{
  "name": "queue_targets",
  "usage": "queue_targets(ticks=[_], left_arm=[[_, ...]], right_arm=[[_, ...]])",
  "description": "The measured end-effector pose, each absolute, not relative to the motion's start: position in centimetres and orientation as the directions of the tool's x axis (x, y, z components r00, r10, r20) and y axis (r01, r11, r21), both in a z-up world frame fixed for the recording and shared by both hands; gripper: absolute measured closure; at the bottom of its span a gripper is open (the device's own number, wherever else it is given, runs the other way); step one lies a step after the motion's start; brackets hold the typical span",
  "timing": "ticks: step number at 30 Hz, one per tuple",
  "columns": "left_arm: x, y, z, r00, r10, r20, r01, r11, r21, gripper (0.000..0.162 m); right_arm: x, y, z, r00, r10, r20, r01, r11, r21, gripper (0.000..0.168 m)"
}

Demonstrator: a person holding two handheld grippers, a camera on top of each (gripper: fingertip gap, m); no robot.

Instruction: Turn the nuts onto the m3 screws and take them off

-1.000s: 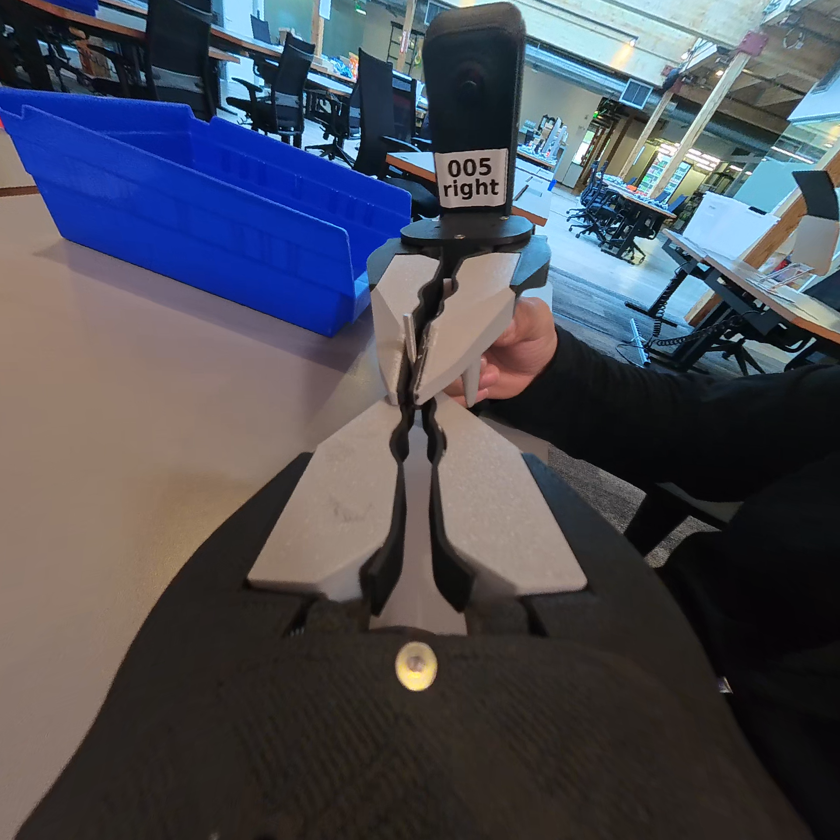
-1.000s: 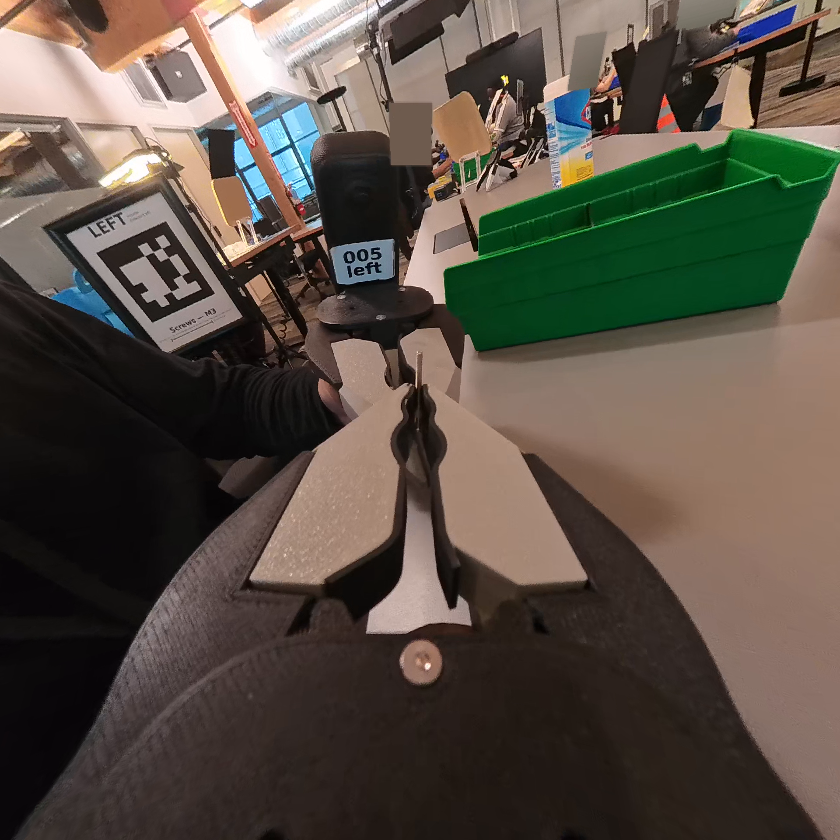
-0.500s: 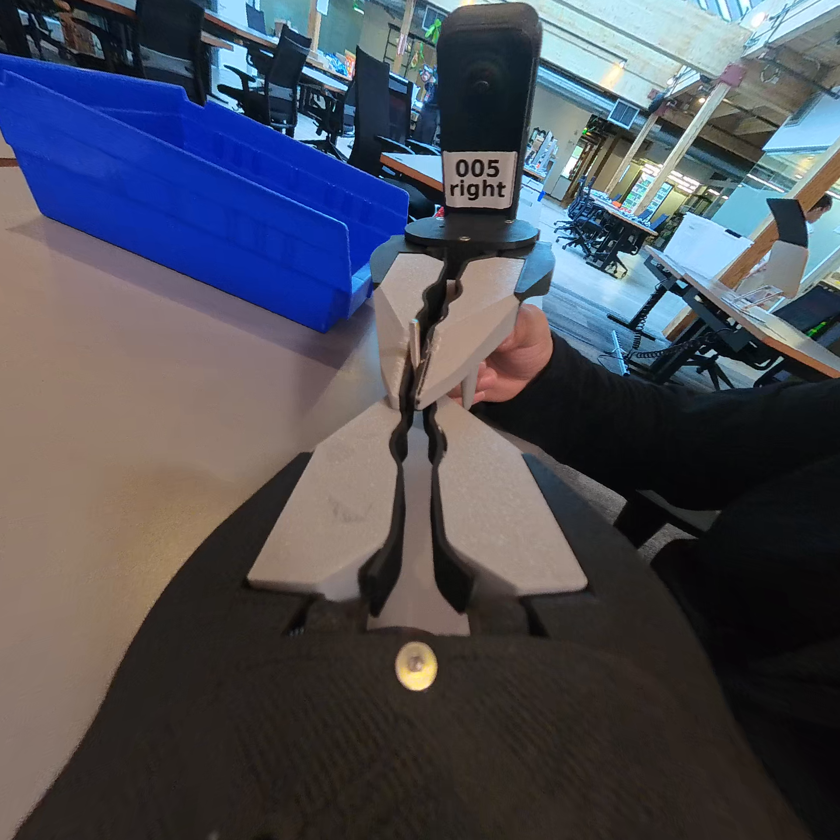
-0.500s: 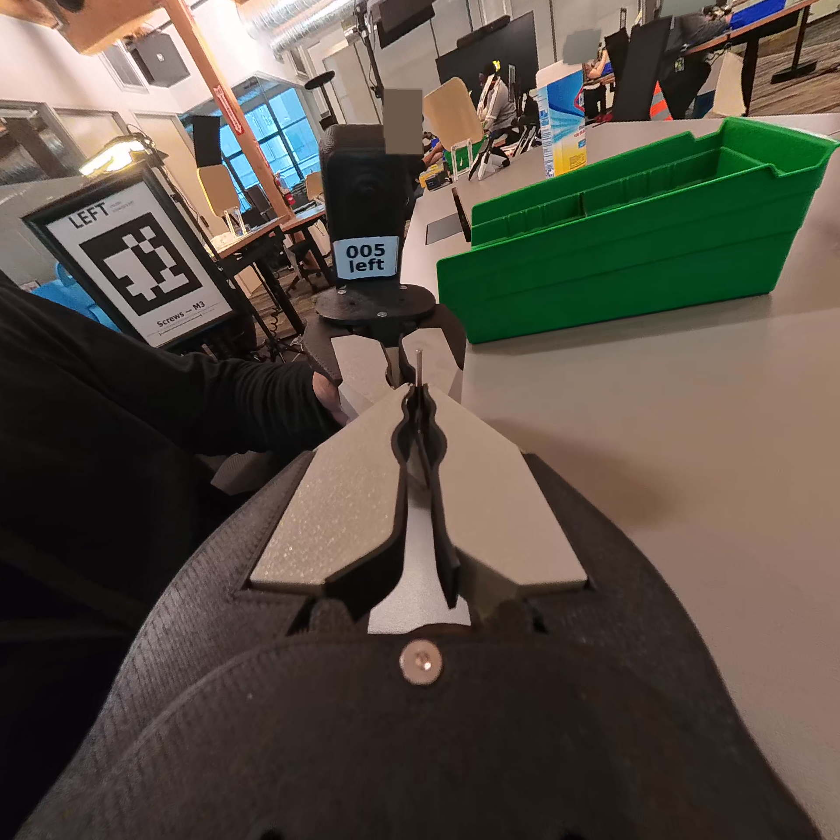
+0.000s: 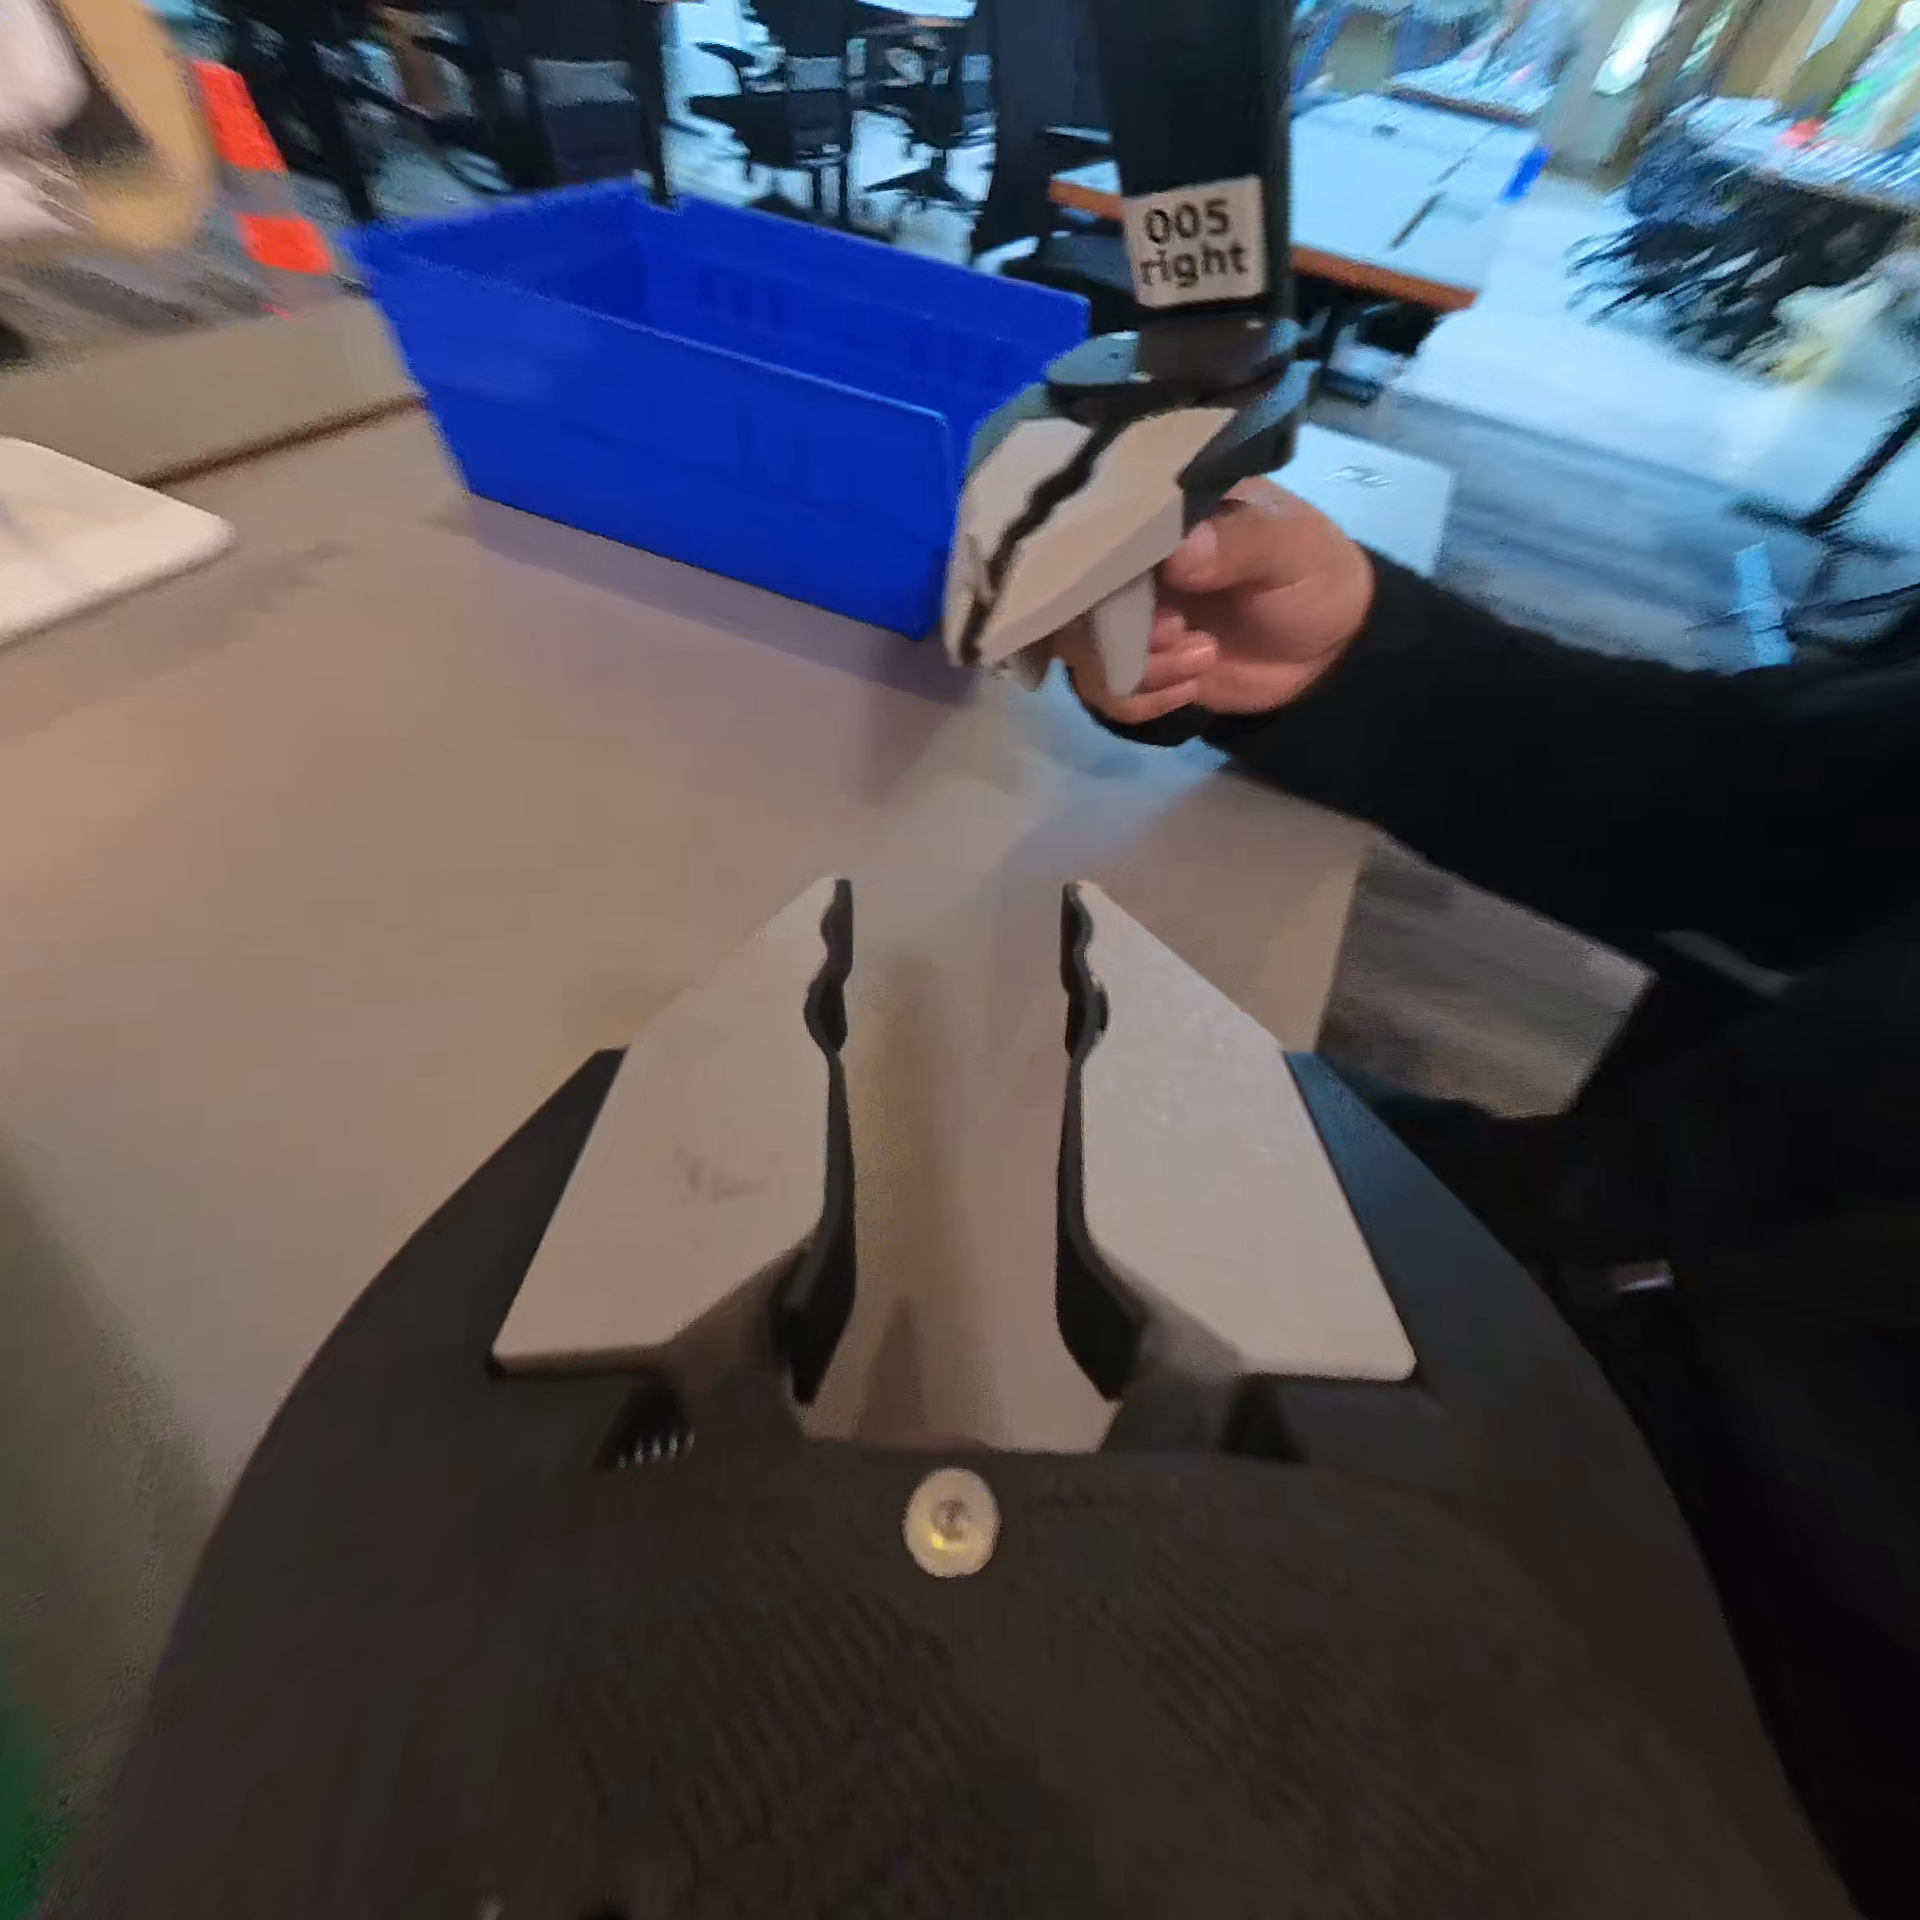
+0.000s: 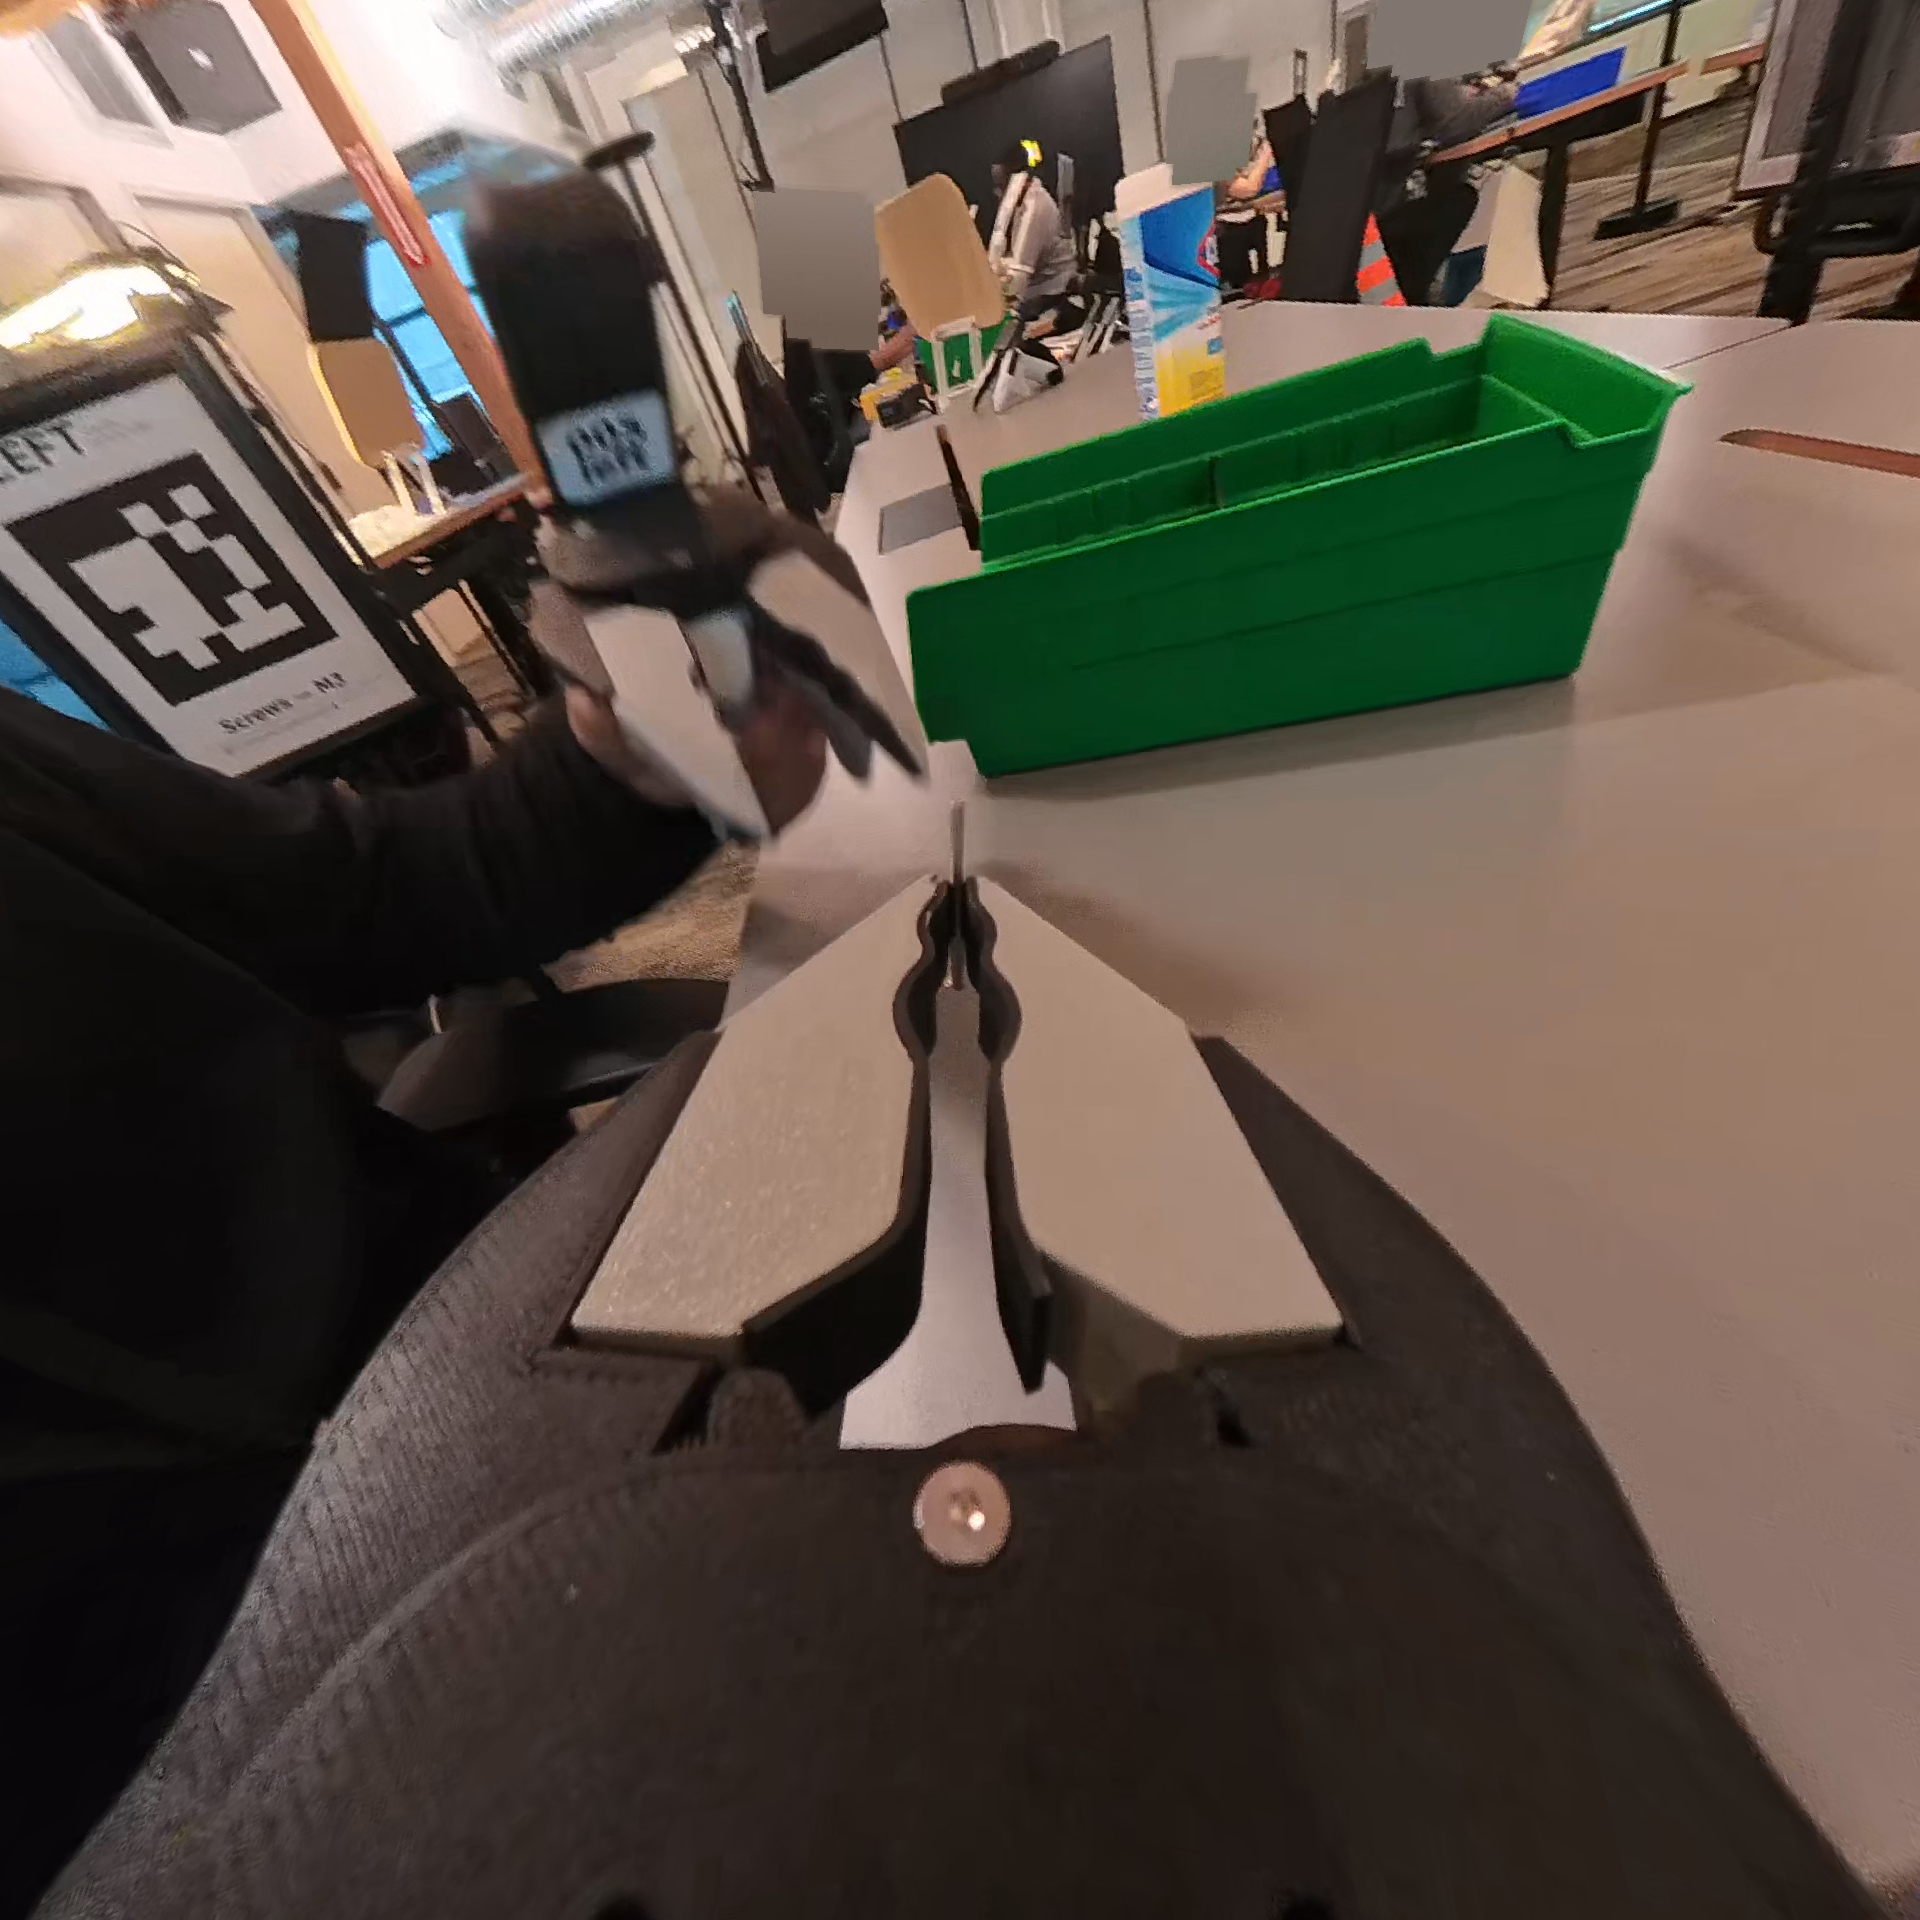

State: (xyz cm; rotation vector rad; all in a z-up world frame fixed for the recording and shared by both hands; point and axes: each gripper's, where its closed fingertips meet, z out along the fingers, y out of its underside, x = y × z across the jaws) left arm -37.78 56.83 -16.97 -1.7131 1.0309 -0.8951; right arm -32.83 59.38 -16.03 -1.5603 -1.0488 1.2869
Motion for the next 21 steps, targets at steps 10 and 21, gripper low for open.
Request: queue_targets(ticks=[10, 21], left_arm=[[-59.4, 65.3, -13.2, 0.675, -0.732, -0.091, -0.563, -0.431, -0.705, 0.14], [-68.6, 66.8, -26.4, 0.822, -0.565, 0.077, -0.546, -0.819, -0.176, 0.136]], right_arm=[[-32.1, 59.7, -16.6, 0.151, 0.951, -0.27, 0.127, -0.289, -0.949, 0.168], [-32.9, 59.3, -17.0, 0.126, 0.952, -0.28, 0.151, -0.297, -0.943, 0.168]])
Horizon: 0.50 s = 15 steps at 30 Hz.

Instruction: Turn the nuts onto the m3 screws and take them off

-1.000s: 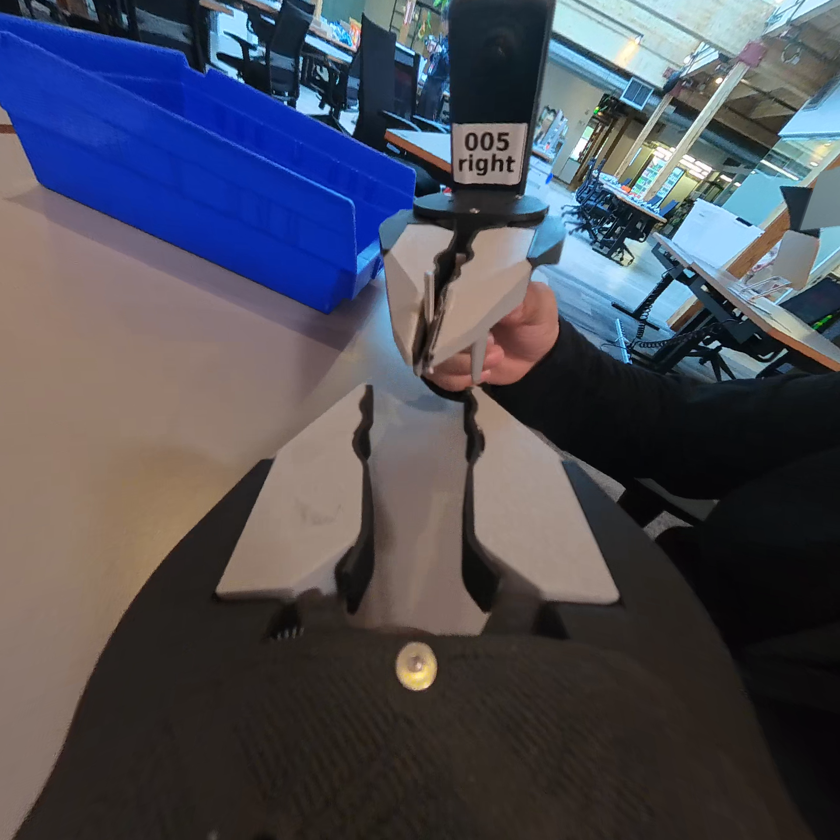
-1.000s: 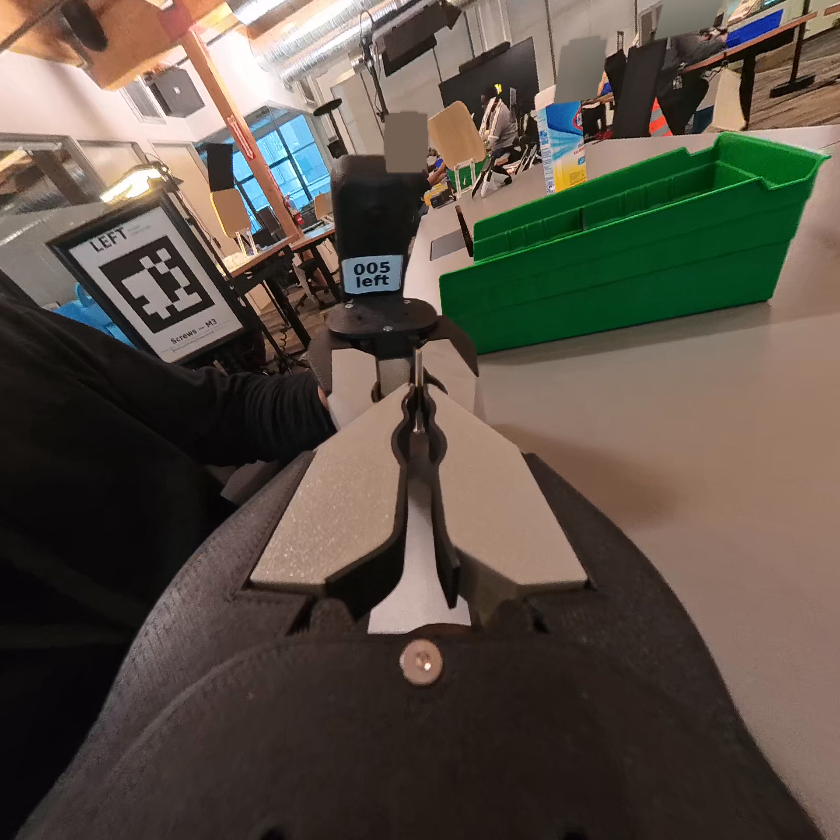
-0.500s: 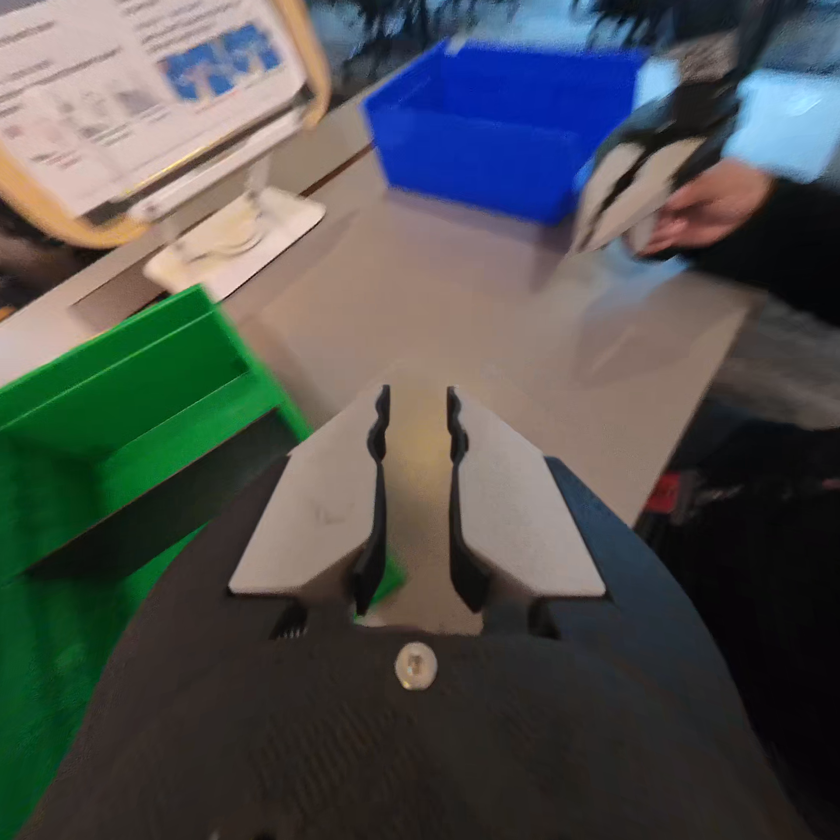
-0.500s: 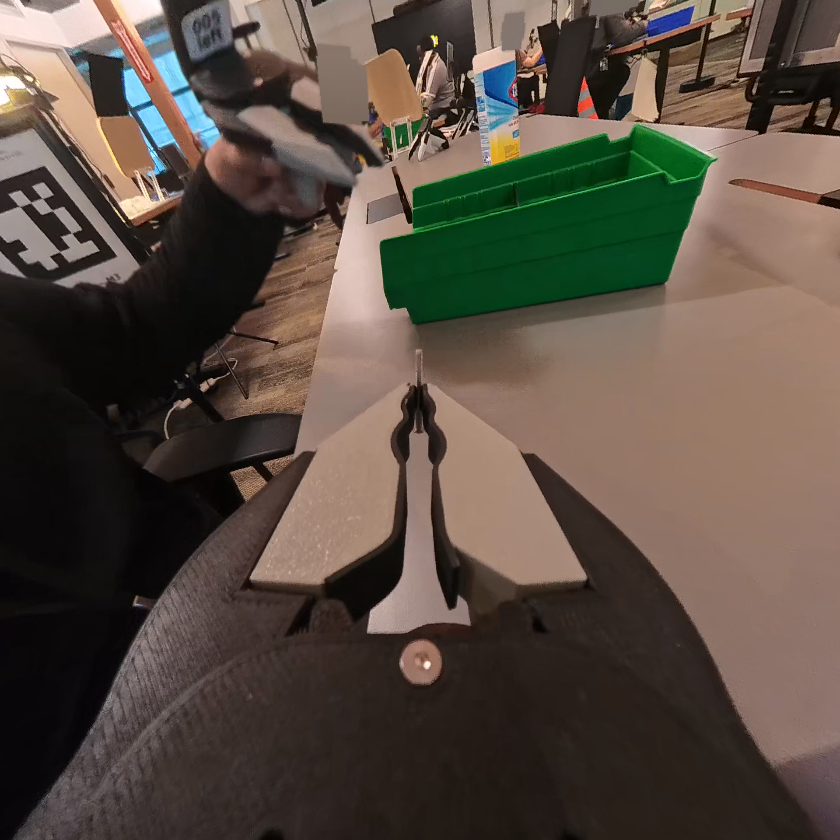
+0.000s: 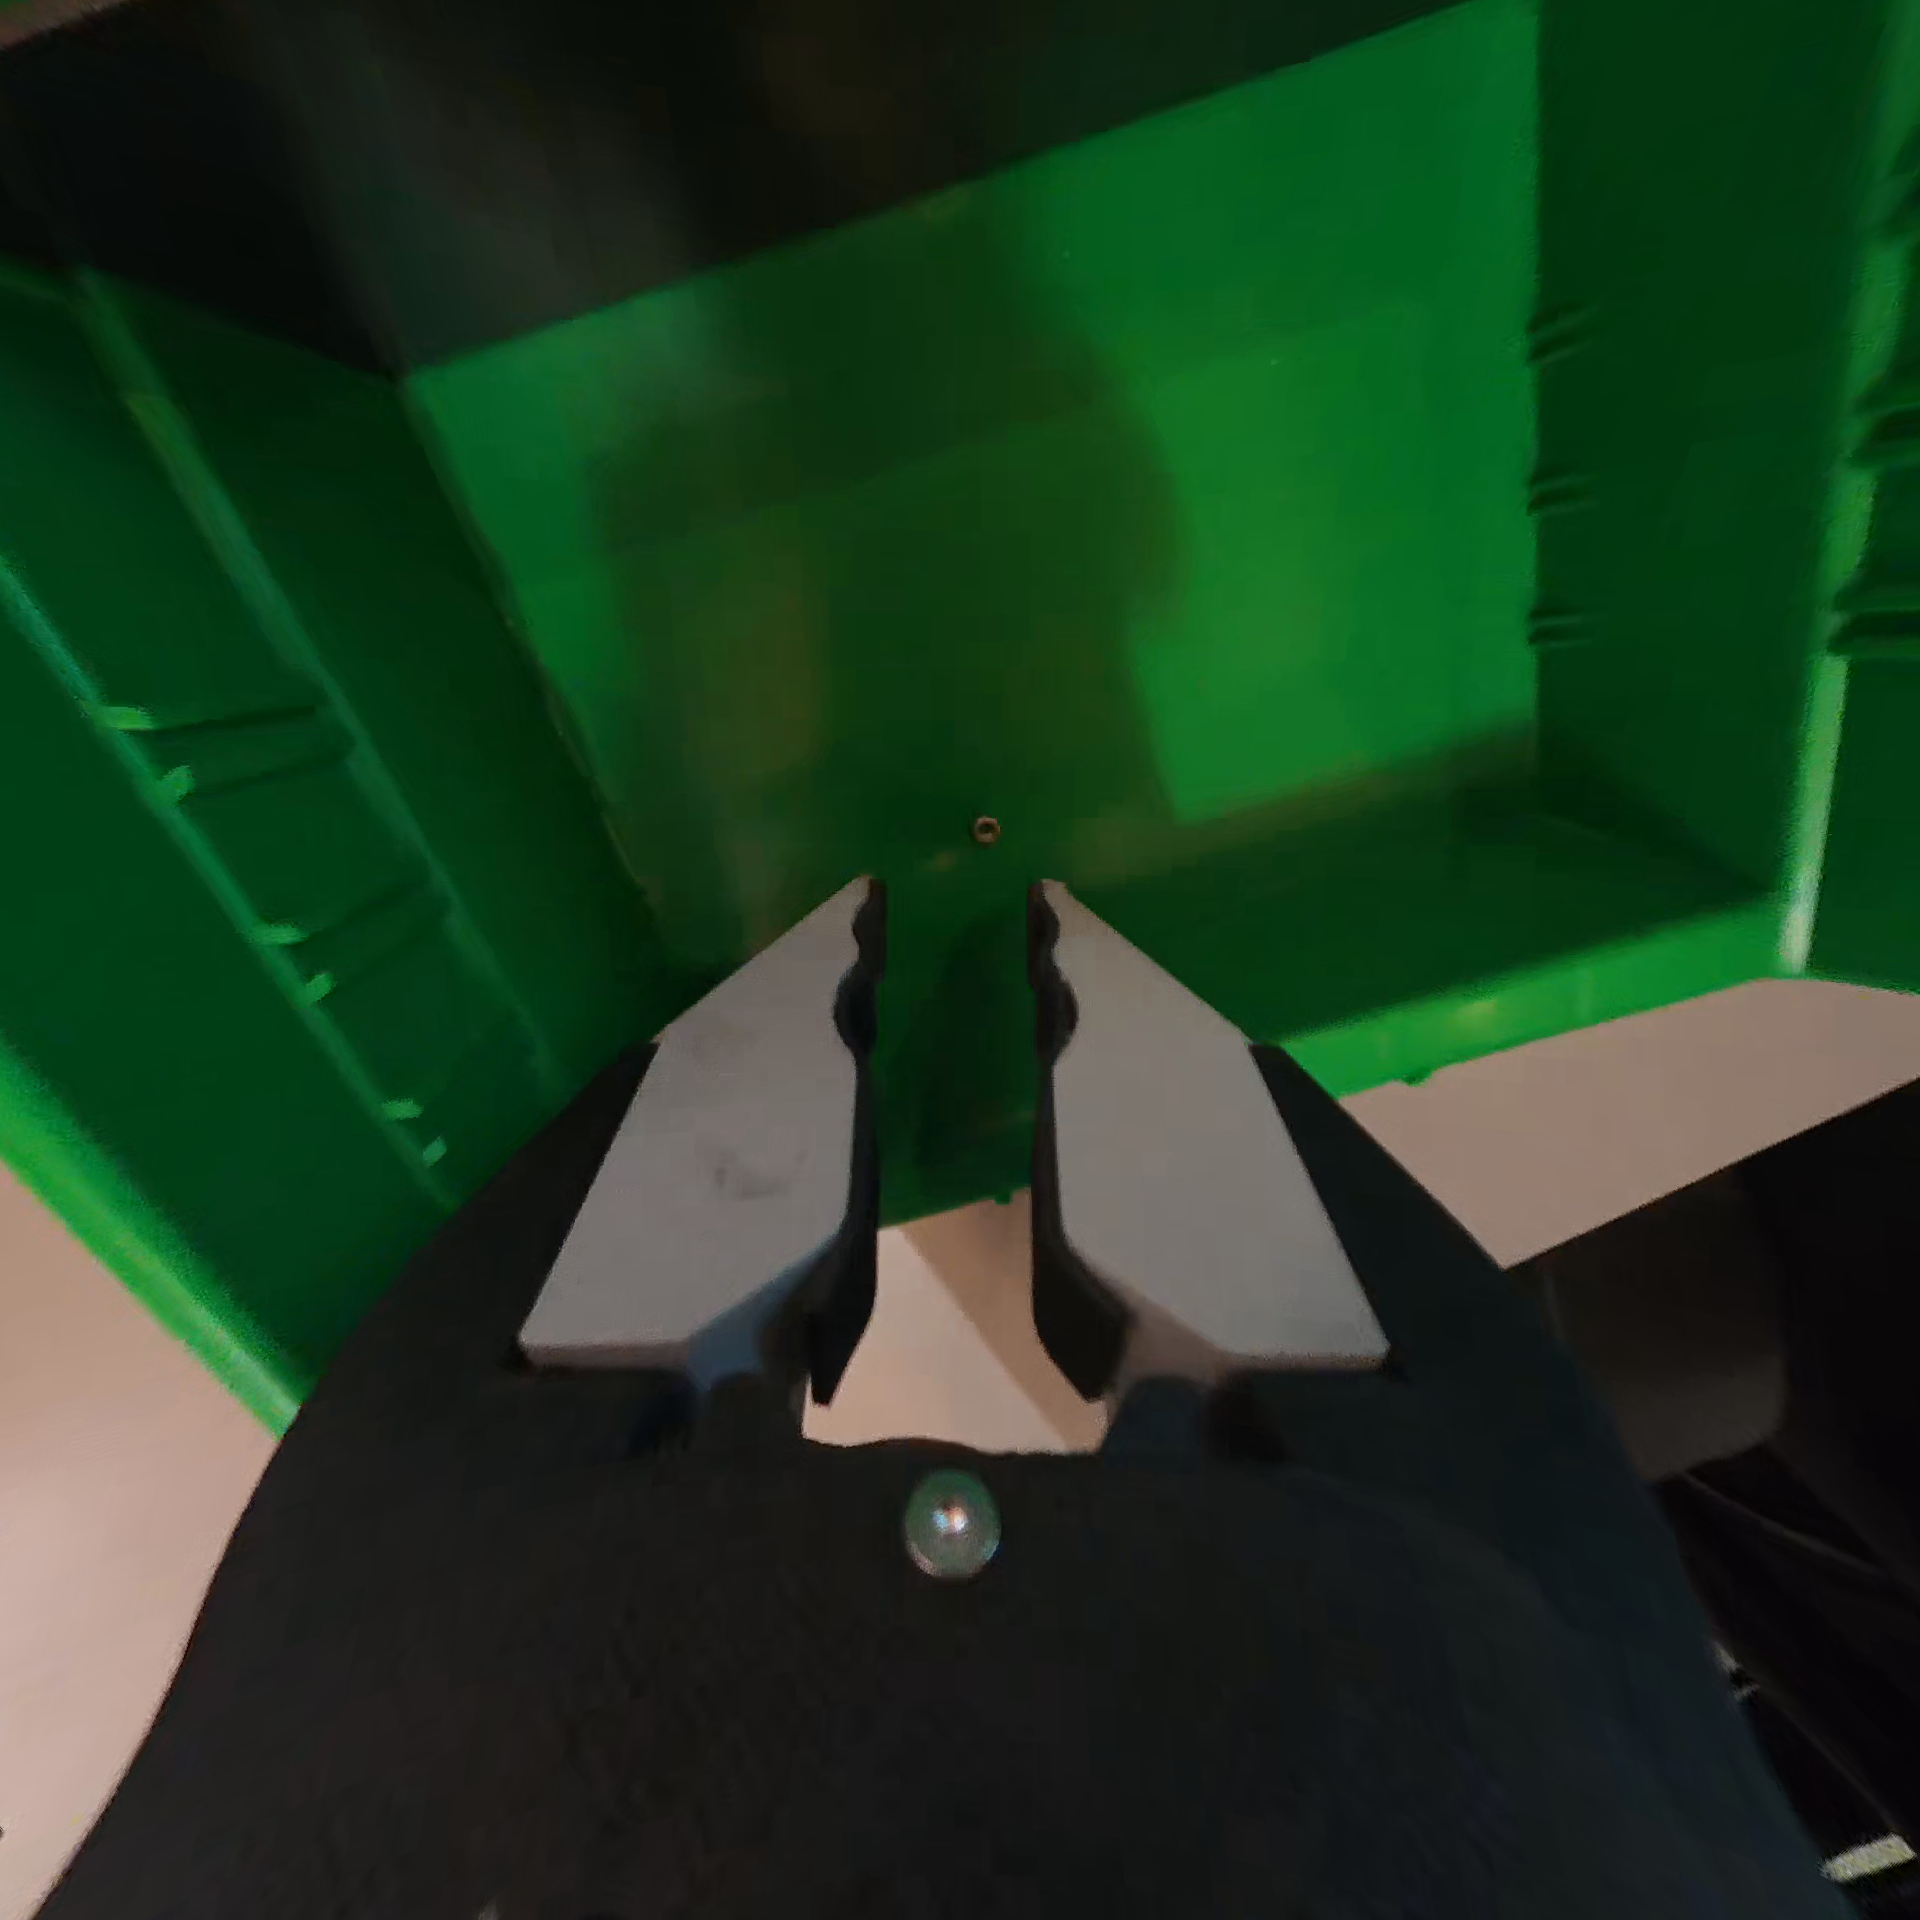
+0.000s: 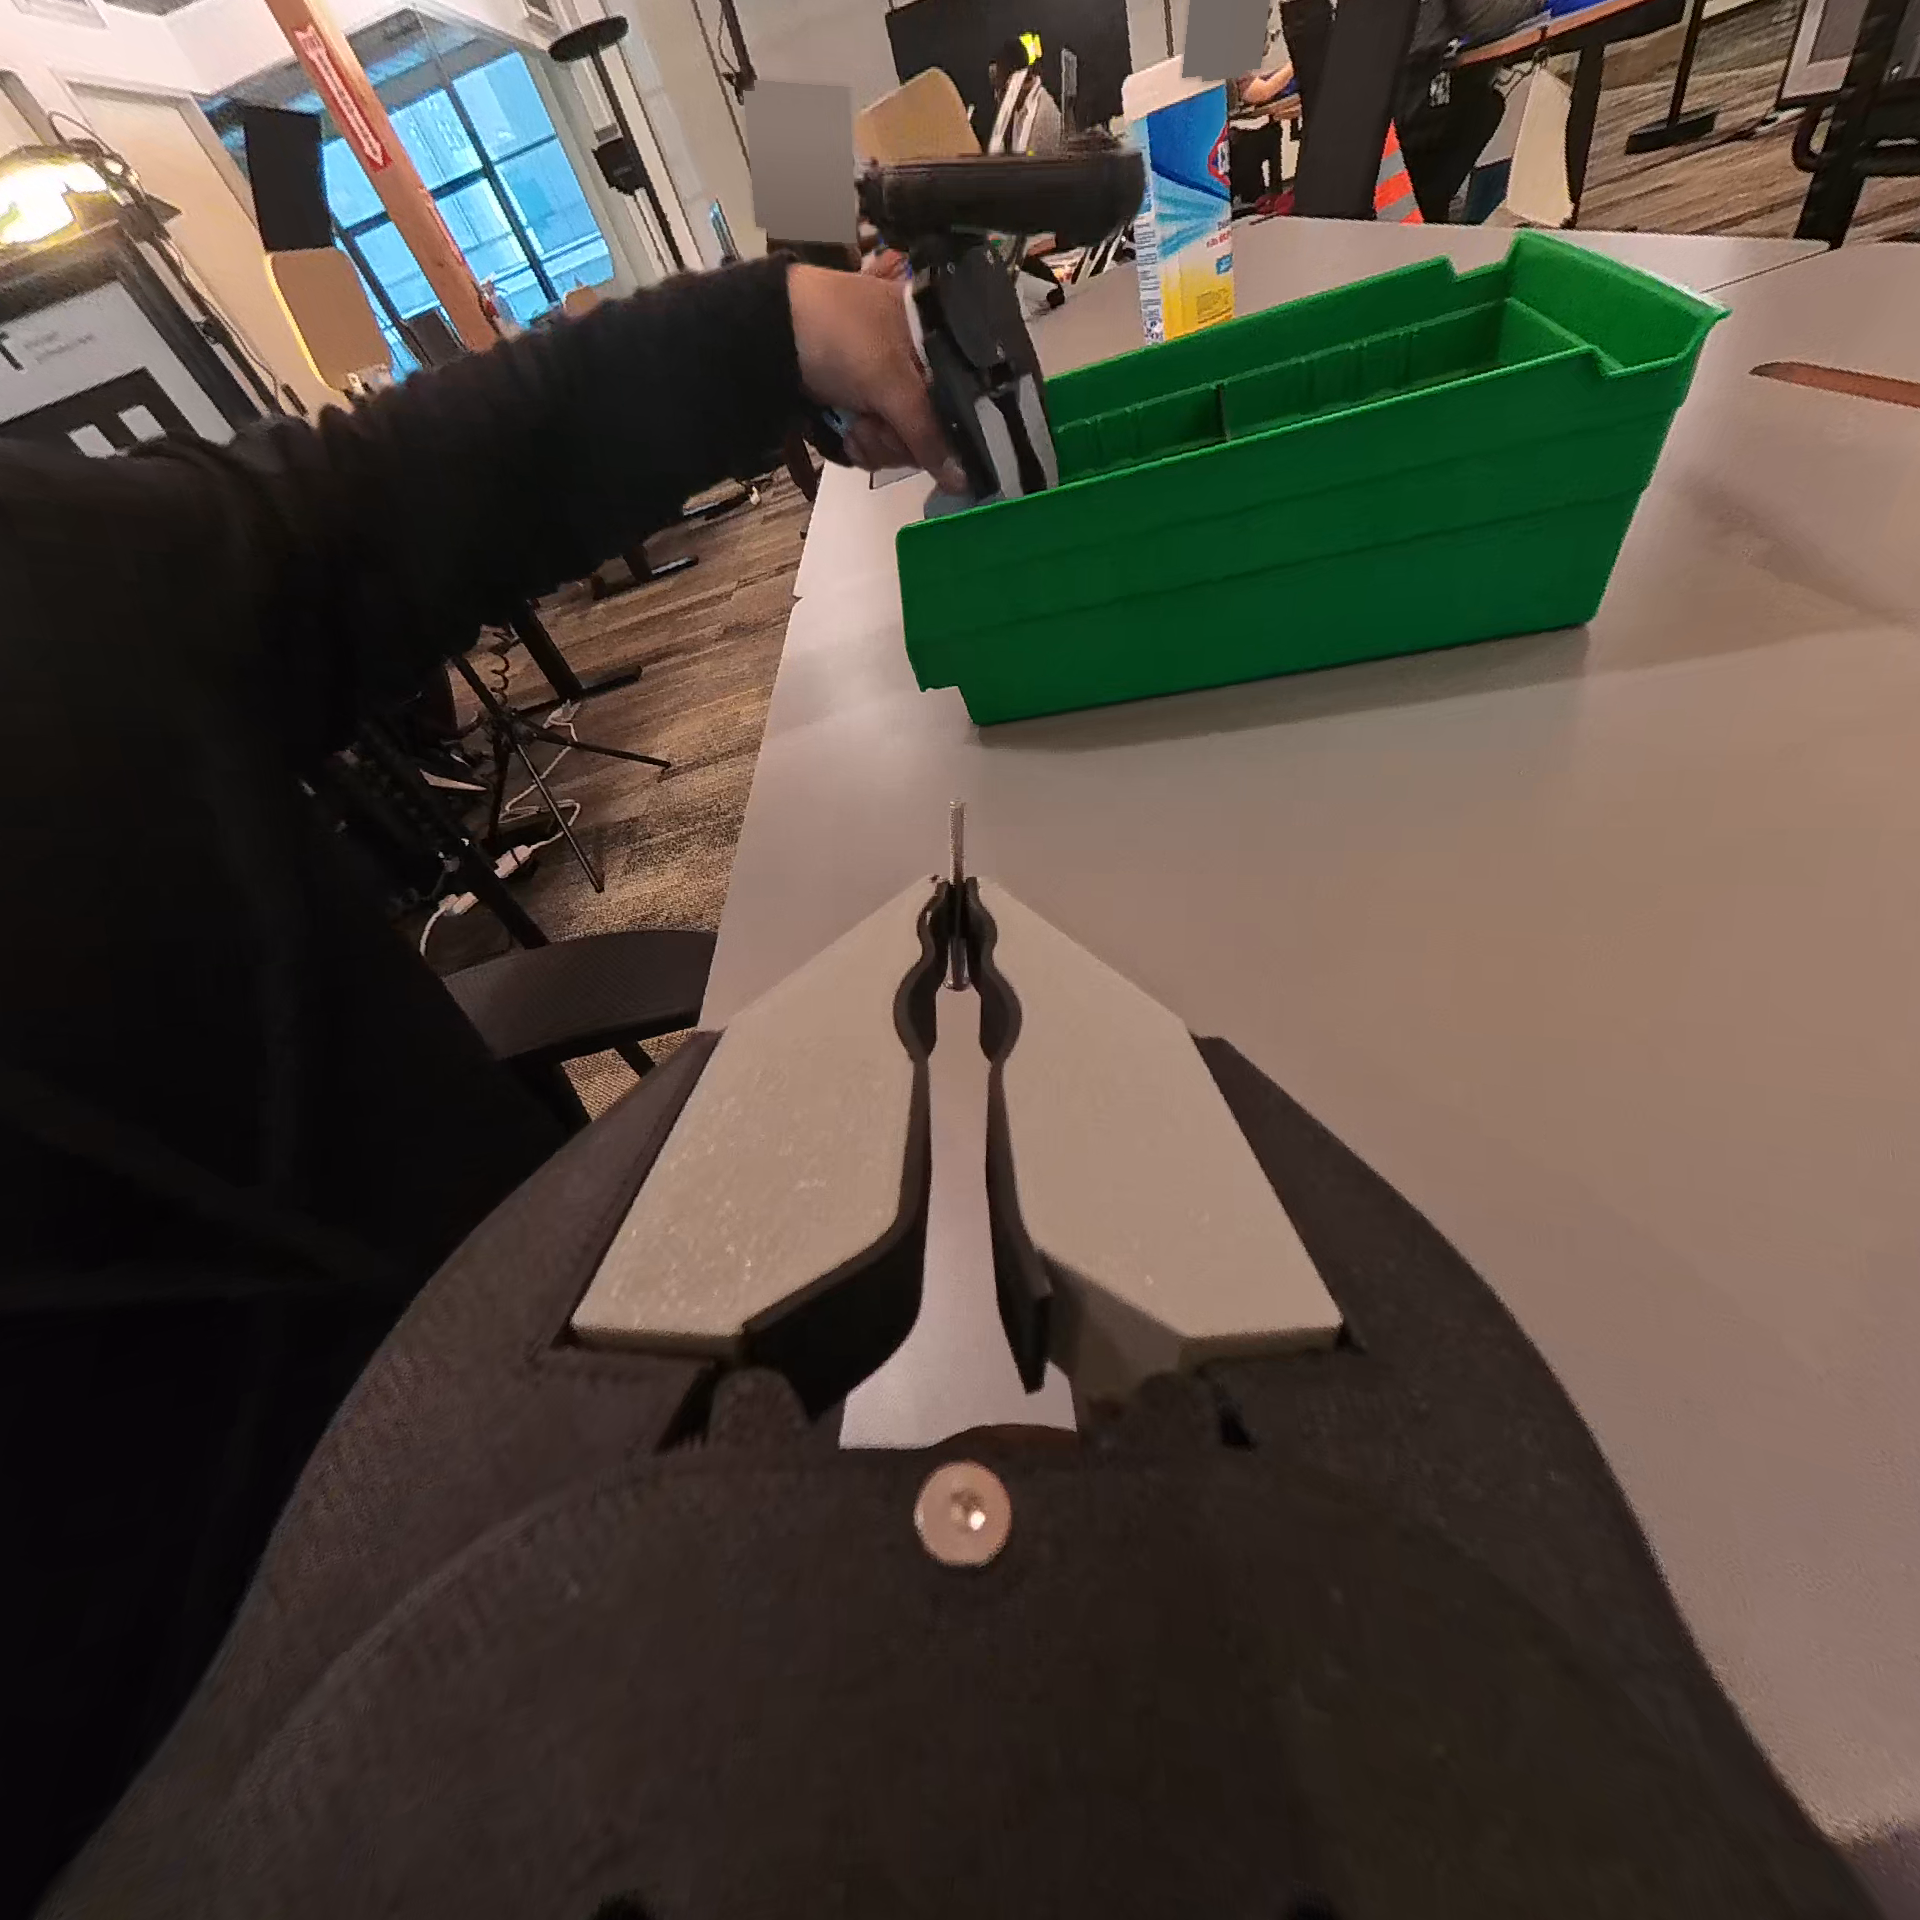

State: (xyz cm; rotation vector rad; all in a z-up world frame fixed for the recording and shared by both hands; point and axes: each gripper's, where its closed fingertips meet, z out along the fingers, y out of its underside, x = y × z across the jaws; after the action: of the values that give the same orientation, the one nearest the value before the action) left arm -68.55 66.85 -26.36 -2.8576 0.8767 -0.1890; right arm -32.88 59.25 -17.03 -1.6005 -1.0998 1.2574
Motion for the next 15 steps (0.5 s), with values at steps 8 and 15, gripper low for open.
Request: queue_targets(ticks=[8, 15], left_arm=[[-68.03, 67.4, -26.86, 0.815, -0.578, 0.044, -0.567, -0.81, -0.147, 0.136], [-67.98, 67.42, -27.22, 0.811, -0.584, 0.03, -0.581, -0.811, -0.066, 0.134]], right_arm=[[-32.94, 59.03, -16.99, 0.118, 0.952, -0.283, 0.147, -0.299, -0.943, 0.168], [-33.04, 58.86, -17.01, 0.113, 0.953, -0.282, 0.149, -0.297, -0.943, 0.168]])
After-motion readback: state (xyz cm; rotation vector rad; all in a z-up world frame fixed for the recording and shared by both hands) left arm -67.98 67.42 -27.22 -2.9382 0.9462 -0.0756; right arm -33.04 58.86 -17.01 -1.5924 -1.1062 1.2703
